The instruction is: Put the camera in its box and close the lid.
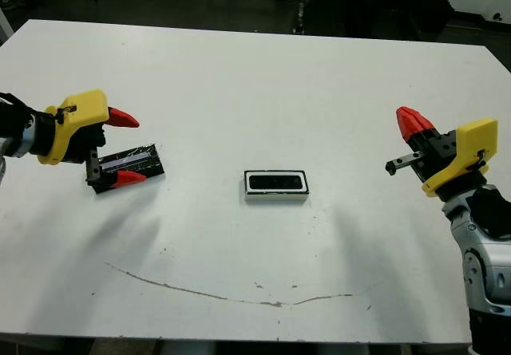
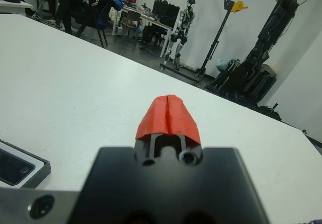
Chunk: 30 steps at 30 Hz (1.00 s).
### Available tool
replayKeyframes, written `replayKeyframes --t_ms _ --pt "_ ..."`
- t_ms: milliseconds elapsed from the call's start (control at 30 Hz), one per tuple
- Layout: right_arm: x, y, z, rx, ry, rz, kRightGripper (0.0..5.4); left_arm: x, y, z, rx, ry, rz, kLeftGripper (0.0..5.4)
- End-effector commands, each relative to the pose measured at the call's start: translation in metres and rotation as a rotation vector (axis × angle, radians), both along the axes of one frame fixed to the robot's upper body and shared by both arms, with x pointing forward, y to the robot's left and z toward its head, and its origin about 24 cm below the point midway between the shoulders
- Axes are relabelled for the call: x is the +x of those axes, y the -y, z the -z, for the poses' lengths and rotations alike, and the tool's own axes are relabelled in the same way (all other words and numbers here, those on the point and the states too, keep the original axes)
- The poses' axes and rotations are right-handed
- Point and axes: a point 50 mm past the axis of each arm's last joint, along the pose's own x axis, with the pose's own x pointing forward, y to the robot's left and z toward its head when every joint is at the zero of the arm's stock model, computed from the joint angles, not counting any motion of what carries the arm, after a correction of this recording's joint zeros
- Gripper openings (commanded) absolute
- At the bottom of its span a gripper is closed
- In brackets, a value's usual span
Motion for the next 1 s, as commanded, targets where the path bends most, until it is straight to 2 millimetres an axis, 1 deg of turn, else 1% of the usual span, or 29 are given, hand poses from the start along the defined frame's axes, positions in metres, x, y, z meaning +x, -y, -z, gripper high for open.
replayKeyframes --t_ms 33,367,500,700,1000 --pt "-0.001 0.003 0.001 -0.013 -0.013 0.011 0.01 -0.001 -0.007 0.004 0.044 -0.023 -0.012 5.40" --pt "-0.003 0.004 0.001 -0.004 -0.028 0.010 0.01 0.001 -0.015 0.010 0.110 -0.003 -0.010 5.40" --pt "-0.003 0.005 0.001 -0.009 -0.030 0.003 0.01 0.001 -0.018 0.012 0.106 -0.031 -0.036 5.40" --pt "-0.003 0.005 0.001 -0.007 -0.031 -0.003 0.01 0.000 -0.018 0.014 0.104 -0.045 -0.022 5.40" --pt "-0.004 0.005 0.000 0.001 -0.036 -0.018 0.01 0.000 -0.020 0.014 0.031 -0.261 -0.101 5.40"
